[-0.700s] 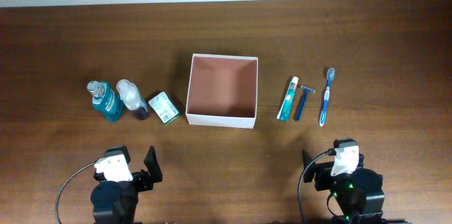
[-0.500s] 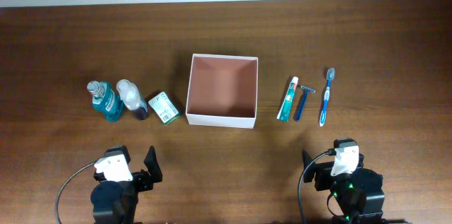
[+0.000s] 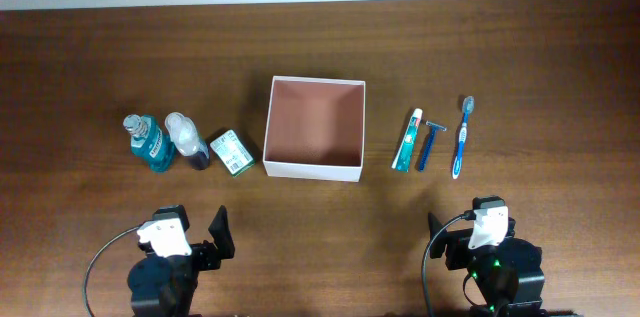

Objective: Pack container

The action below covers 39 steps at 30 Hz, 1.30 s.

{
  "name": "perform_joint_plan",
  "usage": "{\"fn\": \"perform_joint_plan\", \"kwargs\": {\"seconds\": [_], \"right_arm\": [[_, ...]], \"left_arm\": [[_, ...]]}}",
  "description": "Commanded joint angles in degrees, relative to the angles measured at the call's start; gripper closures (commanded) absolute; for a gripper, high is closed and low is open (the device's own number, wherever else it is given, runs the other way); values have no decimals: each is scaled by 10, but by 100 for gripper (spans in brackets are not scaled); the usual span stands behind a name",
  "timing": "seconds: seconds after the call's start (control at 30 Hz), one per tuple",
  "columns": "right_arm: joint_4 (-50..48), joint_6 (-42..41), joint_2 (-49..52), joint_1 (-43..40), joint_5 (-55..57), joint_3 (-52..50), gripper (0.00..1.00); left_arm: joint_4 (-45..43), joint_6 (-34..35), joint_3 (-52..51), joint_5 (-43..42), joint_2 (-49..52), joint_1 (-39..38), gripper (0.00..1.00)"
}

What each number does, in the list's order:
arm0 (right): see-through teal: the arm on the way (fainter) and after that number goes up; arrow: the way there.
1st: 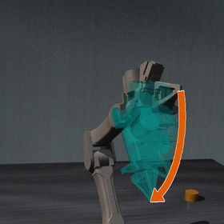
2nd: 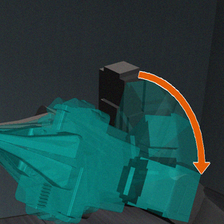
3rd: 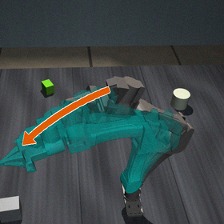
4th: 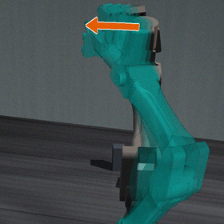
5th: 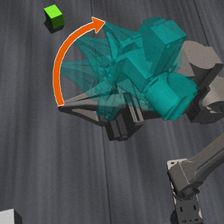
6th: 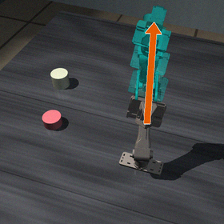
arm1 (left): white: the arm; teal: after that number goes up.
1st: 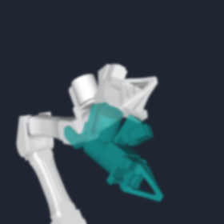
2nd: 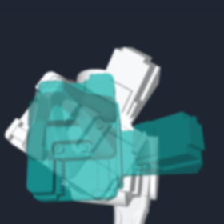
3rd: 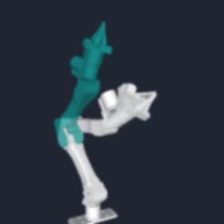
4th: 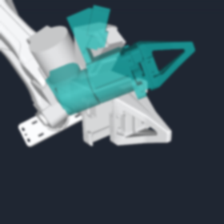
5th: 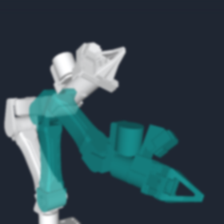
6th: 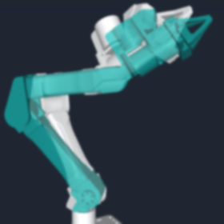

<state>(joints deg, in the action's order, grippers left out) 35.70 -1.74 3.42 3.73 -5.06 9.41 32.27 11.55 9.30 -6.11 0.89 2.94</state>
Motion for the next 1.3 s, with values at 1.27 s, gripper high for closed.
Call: {"fn": "perform_joint_plan", "kwargs": {"seconds": [1.27], "right_arm": [[-1,-7,-5,-5,-3,-4,1]], "left_arm": [[352,-114,766,8,731,-3,1]]}}
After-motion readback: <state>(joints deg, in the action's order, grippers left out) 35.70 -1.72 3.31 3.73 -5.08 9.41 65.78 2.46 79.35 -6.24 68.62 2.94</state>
